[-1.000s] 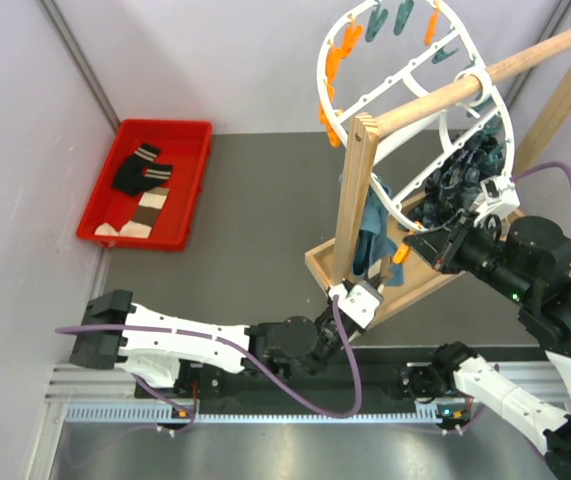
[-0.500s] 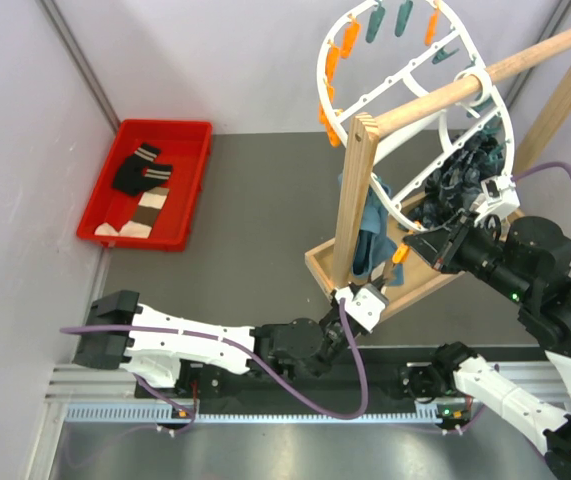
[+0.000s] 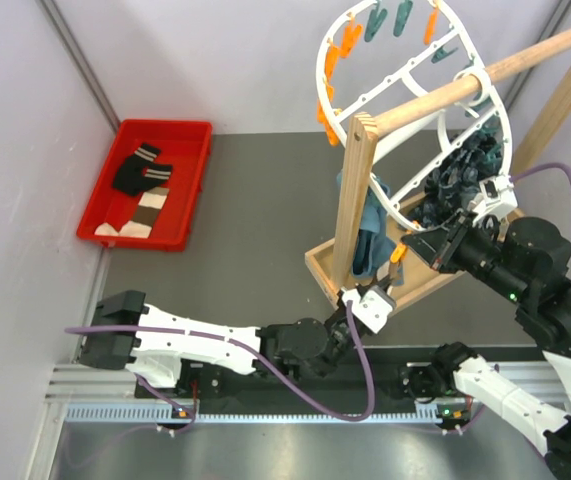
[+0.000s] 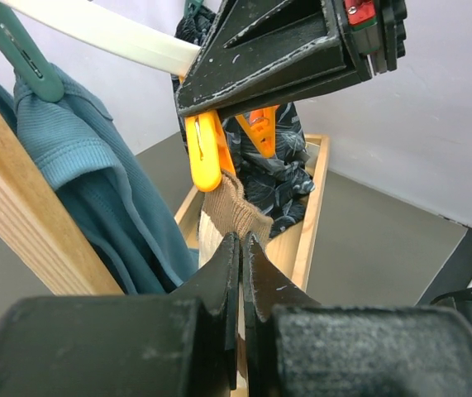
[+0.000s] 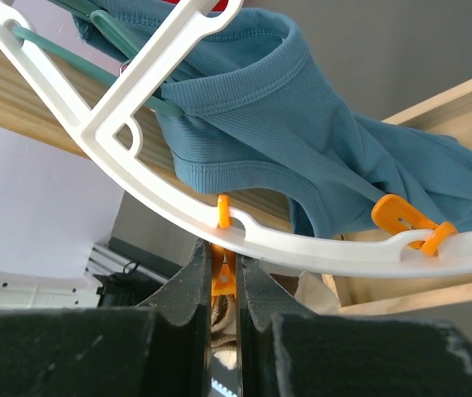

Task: Clip the socks to the hanger
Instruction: Clamp the sock onto the hanger.

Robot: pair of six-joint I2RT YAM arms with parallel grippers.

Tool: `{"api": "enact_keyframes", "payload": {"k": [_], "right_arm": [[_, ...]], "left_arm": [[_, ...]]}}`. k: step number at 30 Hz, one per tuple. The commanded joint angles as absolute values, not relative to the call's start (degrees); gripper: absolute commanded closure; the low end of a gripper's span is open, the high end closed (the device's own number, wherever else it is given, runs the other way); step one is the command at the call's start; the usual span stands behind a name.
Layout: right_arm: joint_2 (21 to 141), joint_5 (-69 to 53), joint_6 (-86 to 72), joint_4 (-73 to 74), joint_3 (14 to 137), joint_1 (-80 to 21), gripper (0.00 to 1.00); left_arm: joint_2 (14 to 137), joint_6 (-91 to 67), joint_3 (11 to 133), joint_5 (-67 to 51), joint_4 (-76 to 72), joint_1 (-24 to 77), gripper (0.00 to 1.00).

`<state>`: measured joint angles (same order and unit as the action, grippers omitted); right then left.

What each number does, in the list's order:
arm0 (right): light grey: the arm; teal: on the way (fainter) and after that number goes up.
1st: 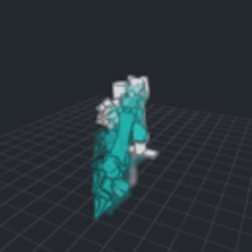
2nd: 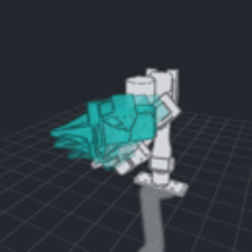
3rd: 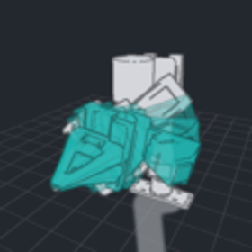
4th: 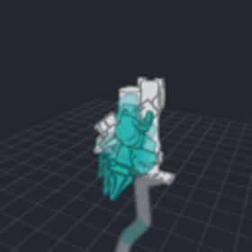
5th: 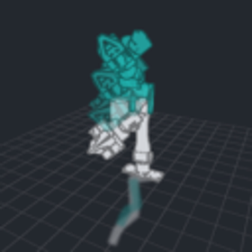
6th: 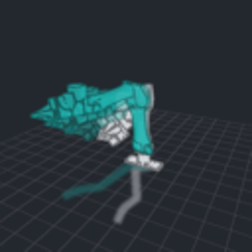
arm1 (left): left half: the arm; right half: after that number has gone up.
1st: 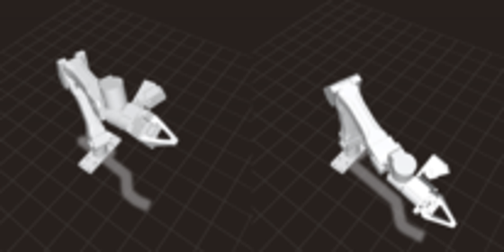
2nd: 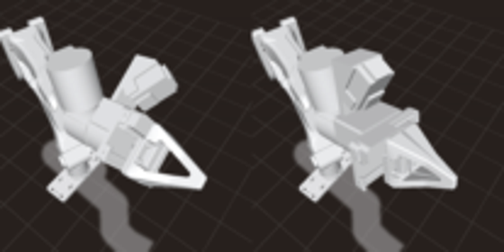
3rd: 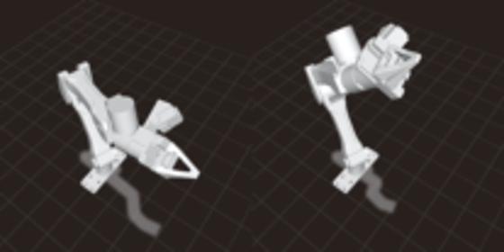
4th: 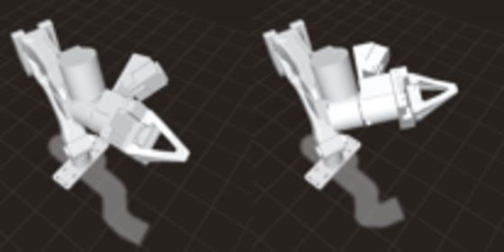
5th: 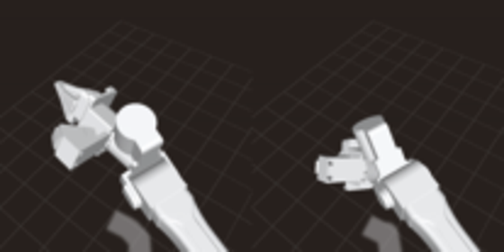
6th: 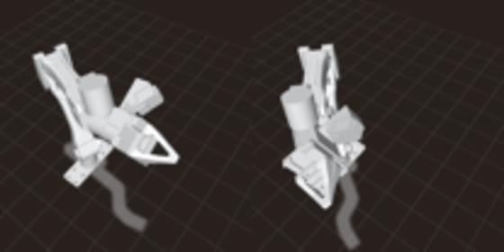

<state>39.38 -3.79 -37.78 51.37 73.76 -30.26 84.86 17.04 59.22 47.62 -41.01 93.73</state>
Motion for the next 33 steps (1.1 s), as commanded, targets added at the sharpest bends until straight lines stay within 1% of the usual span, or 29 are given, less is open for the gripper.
{"api": "enact_keyframes", "payload": {"k": [1, 11, 17, 20, 21, 22, 27, 29, 30, 32, 33], "right_arm": [[39.1, -6.9, -38.4, 49.6, 72.9, -30.9, 1.00], [38.5, -6.8, -38.1, 50.2, 73.2, -31.0, 1.00], [38.3, -7.1, -38.0, 50.2, 73.2, -30.9, 1.00], [38.2, -7.2, -38.0, 50.1, 73.3, -31.0, 0.89], [38.2, -7.1, -37.9, 50.1, 73.3, -30.9, 0.80], [38.1, -7.1, -37.8, 50.0, 73.3, -30.9, 0.76], [38.3, -7.3, -37.4, 50.0, 73.2, -31.0, 0.60], [38.4, -6.9, -37.2, 50.2, 73.2, -31.0, 0.56], [38.5, -6.9, -36.7, 50.4, 73.6, -30.9, 0.51], [38.5, -5.6, -36.1, 51.2, 74.1, -30.9, 0.44], [38.6, -5.3, -35.2, 51.6, 74.8, -30.9, 0.36]], "left_arm": [[85.4, 19.2, 62.4, 48.1, -46.1, 93.9, 1.00], [88.4, 24.3, 64.9, 53.6, -49.7, 93.8, 1.00], [88.9, 25.0, 65.3, 53.7, -49.7, 93.8, 1.00], [89.0, 24.7, 65.2, 53.8, -49.7, 93.8, 1.00], [88.9, 24.6, 65.3, 53.7, -49.7, 93.7, 1.00], [88.9, 24.5, 65.3, 53.6, -49.7, 93.7, 1.00], [89.1, 24.3, 65.7, 53.4, -49.3, 93.7, 1.00], [88.9, 24.0, 65.7, 53.3, -49.0, 93.7, 1.00], [88.8, 23.5, 65.6, 53.3, -48.7, 93.7, 1.00], [88.6, 23.0, 65.6, 53.3, -47.6, 93.5, 1.00], [88.5, 22.6, 65.5, 53.4, -47.3, 93.4, 1.00]]}}
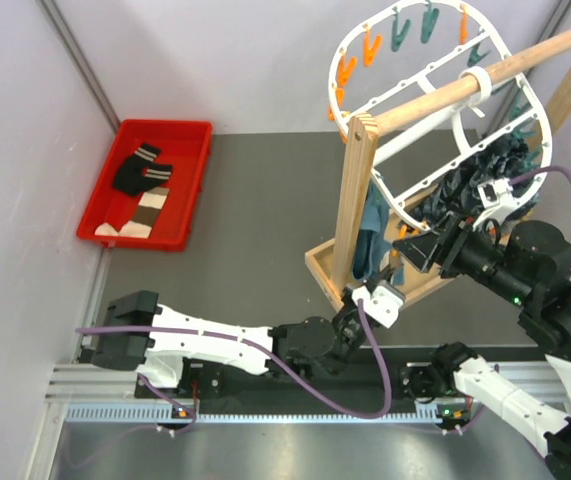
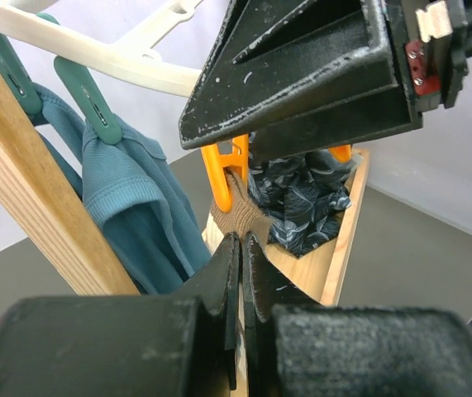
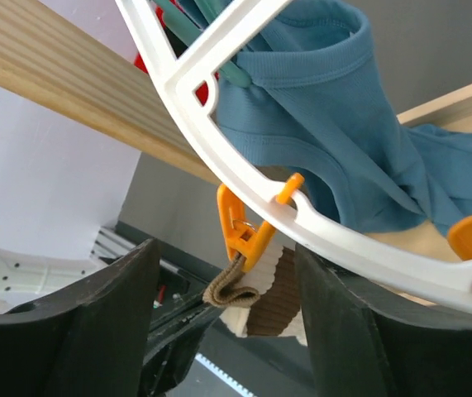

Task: Clip the socks to the hanger
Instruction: Clamp the sock onto the hanger.

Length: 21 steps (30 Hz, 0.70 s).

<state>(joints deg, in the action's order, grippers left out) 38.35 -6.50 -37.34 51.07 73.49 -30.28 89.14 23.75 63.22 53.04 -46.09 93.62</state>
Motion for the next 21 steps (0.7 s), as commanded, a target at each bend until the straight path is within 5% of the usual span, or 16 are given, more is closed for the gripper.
{"api": "enact_keyframes", "payload": {"k": [1, 4, 6, 9, 21], "right_arm": [[38.7, -4.8, -34.7, 51.9, 75.1, -30.9, 0.34], [39.0, -3.7, -32.4, 54.2, 76.8, -30.9, 0.27], [39.5, -3.4, -30.9, 55.3, 78.0, -31.0, 0.26], [39.8, -3.8, -29.3, 56.6, 78.7, -30.9, 0.25], [40.5, -0.3, -22.7, 66.8, 90.6, -30.9, 0.31]], "left_arm": [[88.4, 21.7, 65.5, 53.5, -46.9, 93.3, 1.00], [87.8, 20.5, 65.0, 53.8, -46.1, 93.3, 0.85], [87.1, 18.6, 64.5, 52.9, -45.0, 93.3, 0.60], [85.4, 15.4, 64.1, 51.5, -41.9, 93.3, 0.38], [79.3, 4.0, 61.9, 29.7, -36.9, 91.9, 0.46]]}}
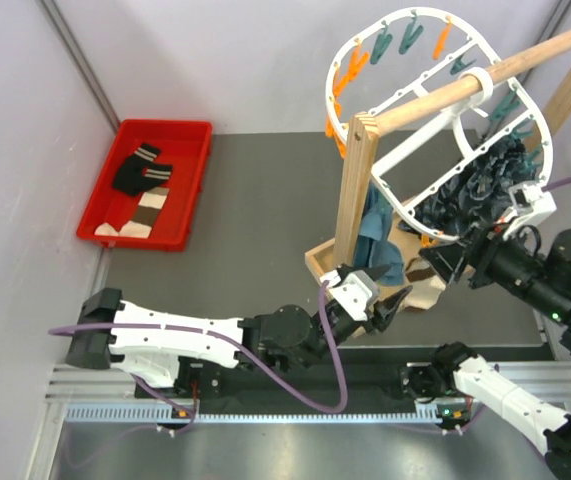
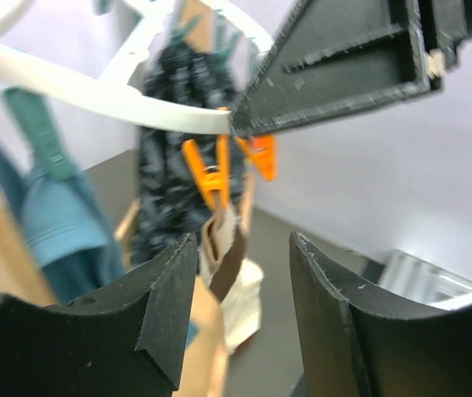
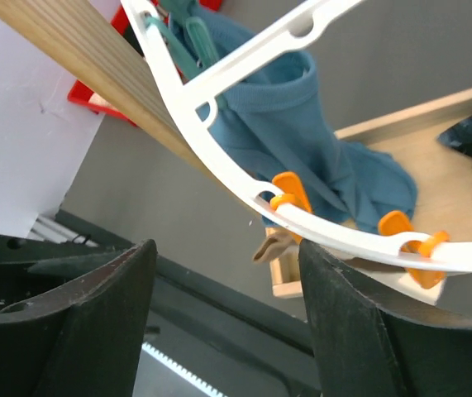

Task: Clip the socks to the hanger
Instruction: Clamp the sock onto the hanger, then open the clamp at the hanger.

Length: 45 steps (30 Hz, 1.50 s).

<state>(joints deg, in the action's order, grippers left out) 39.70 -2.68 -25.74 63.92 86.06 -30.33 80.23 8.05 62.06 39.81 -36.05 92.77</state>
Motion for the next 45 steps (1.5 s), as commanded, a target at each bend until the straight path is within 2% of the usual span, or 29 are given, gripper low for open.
{"api": "enact_keyframes", "payload": {"k": [1, 5, 13, 16, 23, 26, 32, 40, 44, 45], "right_arm": [[40.8, 1.5, -22.6, 68.1, 91.7, -30.9, 0.33], [42.0, 4.6, -21.2, 71.4, 97.8, -30.9, 0.38], [45.2, 7.6, -20.0, 77.0, 108.8, -30.9, 0.44], [45.3, 7.6, -20.3, 78.0, 110.7, -30.9, 0.45], [44.6, 6.7, -20.8, 78.7, 110.7, -31.0, 0.46], [44.3, 6.8, -20.7, 79.1, 110.2, -30.9, 0.47], [43.4, 7.2, -20.2, 78.2, 108.4, -30.9, 0.48], [42.5, 17.4, -20.0, 80.6, 103.5, -31.0, 0.52], [41.7, 20.6, -20.0, 80.0, 99.9, -30.9, 0.52], [41.5, 21.2, -20.0, 79.5, 97.9, -30.9, 0.52]], "left_arm": [[79.7, 3.8, 62.0, 27.8, -37.6, 91.8, 0.47], [85.8, 6.1, 63.2, 22.1, -45.4, 91.7, 0.46], [103.1, 22.1, 67.5, 24.0, -68.7, 91.6, 0.41], [112.5, 25.9, 74.3, 25.7, -73.5, 90.4, 0.38], [122.9, 26.3, 83.3, 23.0, -78.1, 85.5, 0.37], [124.1, 24.5, 85.3, 24.3, -79.5, 84.1, 0.30], [125.9, 21.4, 89.7, 23.7, -78.5, 82.8, 0.27], [126.8, 18.2, 91.9, 21.6, -76.2, 82.2, 0.31], [126.8, 18.1, 92.1, 22.1, -75.8, 82.2, 0.38], [126.7, 18.0, 92.1, 22.4, -75.7, 82.2, 0.42]]}}
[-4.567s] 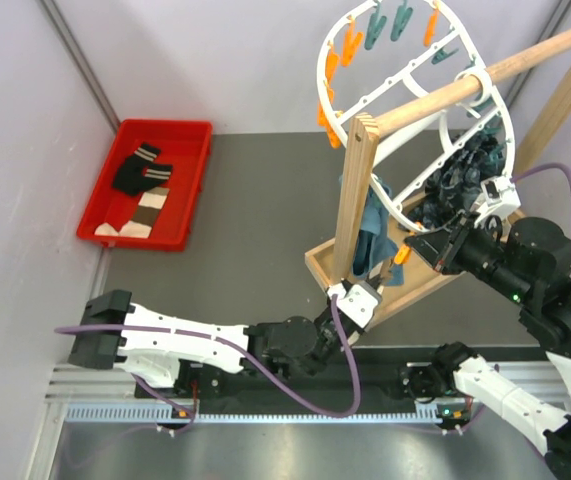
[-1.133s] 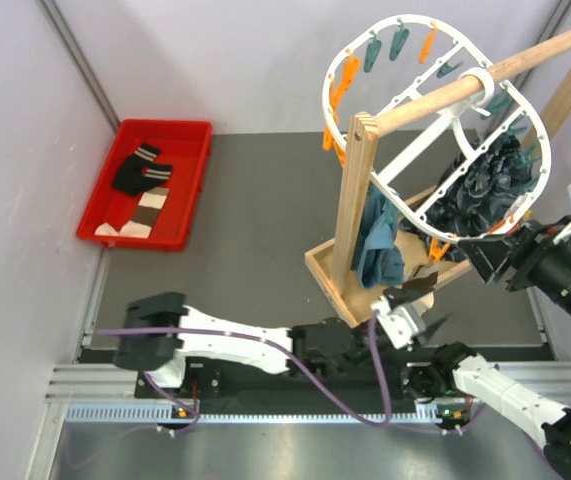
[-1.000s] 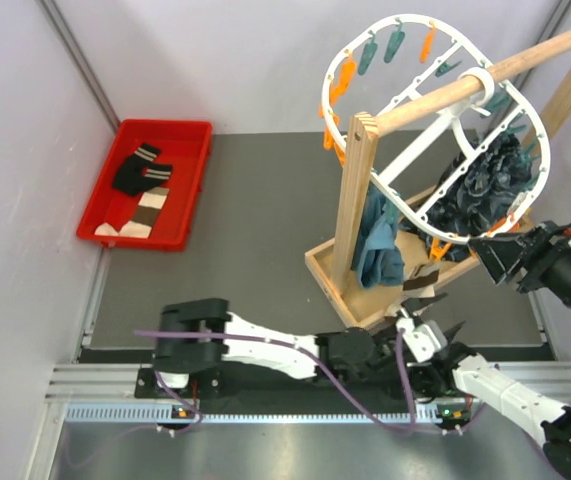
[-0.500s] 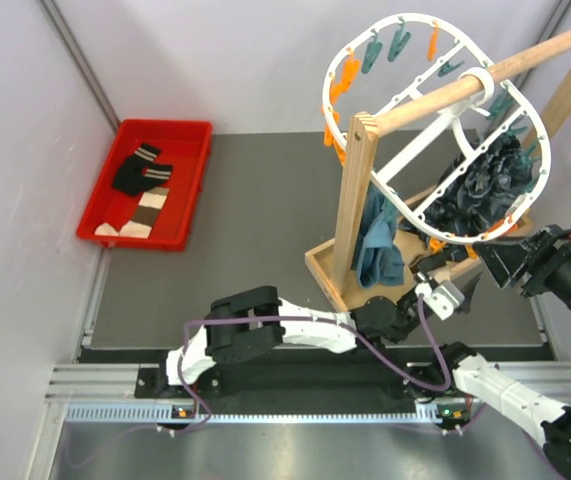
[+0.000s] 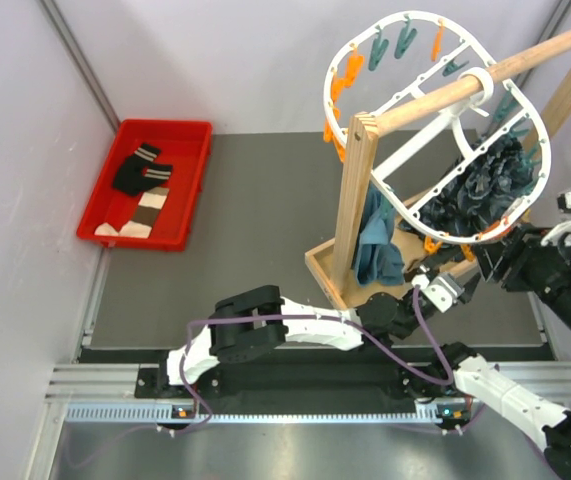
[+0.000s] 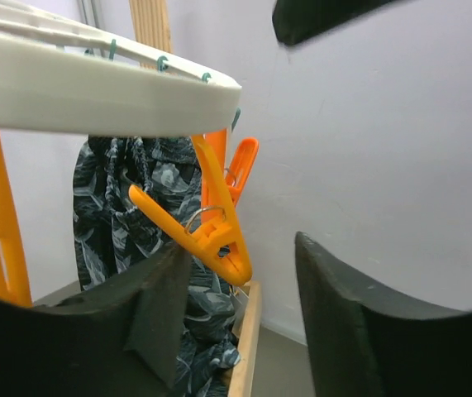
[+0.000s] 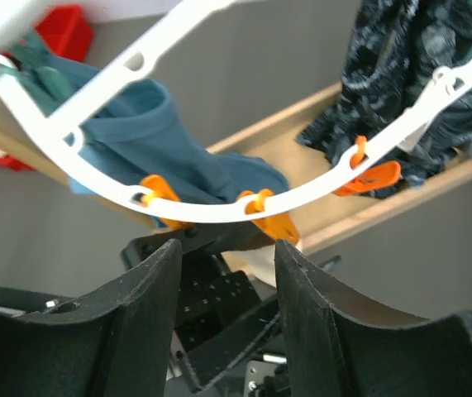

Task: Clip the socks to the hanger
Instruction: Open the clamp at the hanger.

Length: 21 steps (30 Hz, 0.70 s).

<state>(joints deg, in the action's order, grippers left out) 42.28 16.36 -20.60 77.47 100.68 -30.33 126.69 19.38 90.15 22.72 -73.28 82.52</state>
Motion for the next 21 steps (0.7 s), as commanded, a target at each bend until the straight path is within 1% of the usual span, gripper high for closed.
{"api": "enact_keyframes", "payload": {"k": [1, 7, 10, 14, 21], "right_arm": [[41.3, 21.4, -20.0, 78.9, 96.9, -30.9, 0.52], [39.1, 21.9, -18.9, 73.2, 89.0, -30.9, 0.52], [38.7, 21.9, -18.5, 71.3, 87.0, -30.9, 0.48], [38.6, 22.7, -18.6, 69.7, 85.4, -31.0, 0.46], [38.4, 26.0, -18.2, 66.8, 84.3, -31.0, 0.46]], "left_arm": [[126.7, 17.8, 92.0, 22.6, -75.6, 82.3, 0.45], [125.2, 17.3, 91.2, 24.3, -74.4, 82.4, 0.55], [124.3, 17.3, 90.4, 24.8, -74.2, 82.4, 0.60], [123.2, 17.2, 89.6, 25.0, -73.3, 82.4, 0.66], [123.0, 17.6, 89.3, 25.2, -73.5, 82.8, 0.68]]}}
